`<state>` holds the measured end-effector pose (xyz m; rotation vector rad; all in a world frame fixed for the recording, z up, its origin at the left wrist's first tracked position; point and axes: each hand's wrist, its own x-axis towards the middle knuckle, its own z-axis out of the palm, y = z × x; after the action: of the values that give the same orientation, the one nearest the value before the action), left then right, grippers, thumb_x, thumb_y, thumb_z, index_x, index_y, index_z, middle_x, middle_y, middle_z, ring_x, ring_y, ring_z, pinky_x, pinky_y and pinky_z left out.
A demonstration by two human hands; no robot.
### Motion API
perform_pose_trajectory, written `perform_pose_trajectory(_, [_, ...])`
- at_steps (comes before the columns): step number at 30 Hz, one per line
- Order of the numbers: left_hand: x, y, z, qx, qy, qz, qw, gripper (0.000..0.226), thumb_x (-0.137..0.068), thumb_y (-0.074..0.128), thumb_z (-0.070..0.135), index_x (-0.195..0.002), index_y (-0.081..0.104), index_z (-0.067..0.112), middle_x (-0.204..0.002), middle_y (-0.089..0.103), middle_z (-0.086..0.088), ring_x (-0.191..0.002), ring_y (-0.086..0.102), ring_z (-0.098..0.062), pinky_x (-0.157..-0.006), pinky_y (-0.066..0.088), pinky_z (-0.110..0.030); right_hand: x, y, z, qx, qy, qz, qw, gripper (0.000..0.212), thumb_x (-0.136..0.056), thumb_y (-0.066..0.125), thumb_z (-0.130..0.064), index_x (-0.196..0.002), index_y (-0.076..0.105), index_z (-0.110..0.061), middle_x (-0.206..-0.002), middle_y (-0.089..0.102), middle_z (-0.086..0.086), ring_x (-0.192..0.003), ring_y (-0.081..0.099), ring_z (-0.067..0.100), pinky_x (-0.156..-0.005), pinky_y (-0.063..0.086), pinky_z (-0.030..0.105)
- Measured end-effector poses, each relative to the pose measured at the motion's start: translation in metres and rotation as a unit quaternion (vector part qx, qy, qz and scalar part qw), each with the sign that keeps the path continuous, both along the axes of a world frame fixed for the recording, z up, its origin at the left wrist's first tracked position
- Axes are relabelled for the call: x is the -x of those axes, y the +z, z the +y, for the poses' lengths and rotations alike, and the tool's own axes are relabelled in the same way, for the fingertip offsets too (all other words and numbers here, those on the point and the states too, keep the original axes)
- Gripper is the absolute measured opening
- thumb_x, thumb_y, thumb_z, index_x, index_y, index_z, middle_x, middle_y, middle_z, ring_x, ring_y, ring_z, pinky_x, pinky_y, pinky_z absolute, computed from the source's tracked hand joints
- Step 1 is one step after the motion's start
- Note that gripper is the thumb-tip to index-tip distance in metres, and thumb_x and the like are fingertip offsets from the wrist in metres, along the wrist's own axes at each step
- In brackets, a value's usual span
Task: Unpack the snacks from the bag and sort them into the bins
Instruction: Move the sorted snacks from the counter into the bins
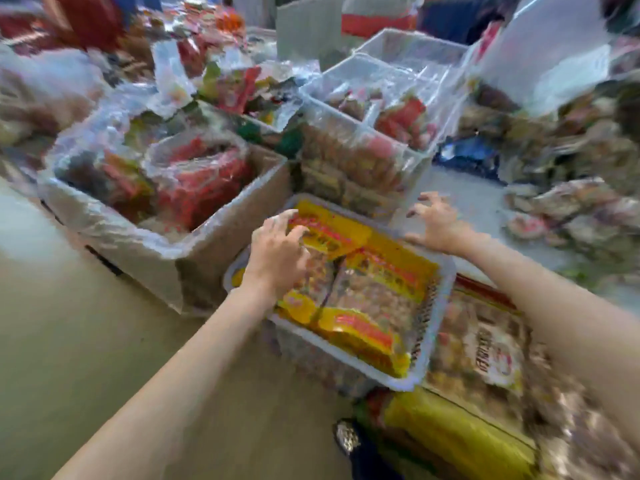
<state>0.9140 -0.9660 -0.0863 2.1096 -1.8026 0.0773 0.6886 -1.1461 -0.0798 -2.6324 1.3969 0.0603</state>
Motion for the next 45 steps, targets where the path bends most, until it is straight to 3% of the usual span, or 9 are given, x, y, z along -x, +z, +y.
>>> perform_pose_trajectory(4, [0.068,0.005,-0.108,-0.020,-0.124,-0.014,0.992,0.030,-0.081,0.056,0.013,-0.108,0.066,0.007,-0.141,0.045,-0.013,-0.126,0.042,-0.035,-0.098,0.036,-0.045,0.076,-0.025,-0.059,-0.059,-0.116,0.037,0.991,0.057,-0.086,0.062,-0.045,-0.132,0.047,-0.017,-0.151,0.017,0.017,-0.139,0.014,0.036,-0.112,0.019,0.045])
perform_pose_trajectory(12, [0.177,-0.037,-0.283,-0.154,-0.261,-0.059,0.951,0.050,-0.091,0.046,0.016,-0.141,0.040,0.018,-0.156,0.017,-0.005,-0.143,0.014,-0.023,-0.112,0.020,-0.038,0.151,-0.067,-0.164,-0.130,-0.227,-0.007,0.965,0.066,-0.086,0.063,-0.041,-0.140,0.037,-0.016,-0.156,0.003,0.013,-0.143,0.000,0.038,-0.114,0.012,0.043])
perform_pose_trajectory(18, [0.216,-0.090,-0.409,-0.263,-0.216,-0.040,0.939,0.059,-0.097,0.040,0.039,-0.149,0.020,0.019,-0.158,0.008,-0.008,-0.145,0.007,-0.026,-0.115,0.011,-0.043,0.195,-0.099,-0.247,-0.108,-0.243,0.024,0.964,0.071,-0.085,0.064,-0.039,-0.144,0.030,-0.018,-0.155,0.000,0.012,-0.143,-0.002,0.032,-0.115,0.016,0.049])
perform_pose_trajectory(24, [0.233,-0.145,-0.503,-0.286,-0.169,-0.054,0.942,0.062,-0.098,0.033,0.045,-0.150,0.011,0.018,-0.159,0.000,-0.007,-0.146,0.002,-0.027,-0.115,0.008,-0.045,0.196,-0.132,-0.340,-0.072,-0.222,0.054,0.971,0.070,-0.087,0.061,-0.040,-0.145,0.026,-0.022,-0.156,-0.002,0.012,-0.144,-0.006,0.033,-0.114,0.009,0.052])
perform_pose_trajectory(32, [0.239,-0.189,-0.556,-0.397,-0.149,-0.066,0.903,0.069,-0.090,0.038,0.061,-0.147,0.005,0.042,-0.158,-0.007,-0.002,-0.141,-0.002,-0.045,-0.110,0.008,-0.060,0.181,-0.169,-0.444,-0.011,-0.178,0.034,0.983,0.077,-0.088,0.062,-0.033,-0.148,0.015,-0.036,-0.158,-0.009,0.010,-0.143,-0.002,0.041,-0.114,0.007,0.052])
perform_pose_trajectory(35, [0.240,-0.182,-0.563,-0.399,-0.167,-0.084,0.898,0.067,-0.089,0.038,0.063,-0.147,0.013,0.041,-0.157,0.003,-0.003,-0.137,0.012,-0.046,-0.107,0.020,-0.059,0.169,-0.175,-0.480,0.036,-0.133,0.042,0.990,0.079,-0.087,0.063,-0.034,-0.149,0.013,-0.038,-0.158,-0.005,0.012,-0.142,0.005,0.041,-0.114,0.012,0.050])
perform_pose_trajectory(41, [0.238,-0.180,-0.559,-0.410,-0.164,-0.067,0.895,0.069,-0.089,0.040,0.063,-0.147,0.010,0.042,-0.158,-0.003,-0.001,-0.139,0.005,-0.045,-0.106,0.015,-0.066,0.137,-0.202,-0.525,0.057,-0.106,0.082,0.989,0.060,-0.096,0.047,-0.028,-0.147,0.018,-0.038,-0.158,0.004,0.013,-0.139,0.008,0.047,-0.109,0.014,0.060])
perform_pose_trajectory(43, [0.235,-0.178,-0.562,-0.413,-0.165,-0.066,0.893,0.069,-0.089,0.040,0.062,-0.148,0.010,0.041,-0.158,-0.003,-0.002,-0.139,0.005,-0.045,-0.108,0.015,-0.065,0.129,-0.209,-0.526,0.130,-0.118,0.067,0.982,0.046,-0.097,0.041,-0.014,-0.141,0.037,-0.024,-0.150,0.026,0.022,-0.131,0.028,0.050,-0.102,0.027,0.058])
perform_pose_trajectory(45, [0.234,-0.179,-0.560,-0.422,-0.165,-0.068,0.889,0.069,-0.090,0.040,0.061,-0.148,0.009,0.041,-0.158,-0.003,-0.003,-0.139,0.004,-0.046,-0.109,0.013,-0.064,0.125,-0.209,-0.525,0.201,-0.086,0.066,0.974,0.029,-0.092,0.043,-0.001,-0.119,0.056,-0.003,-0.121,0.052,0.030,-0.107,0.051,0.049,-0.084,0.043,0.053])
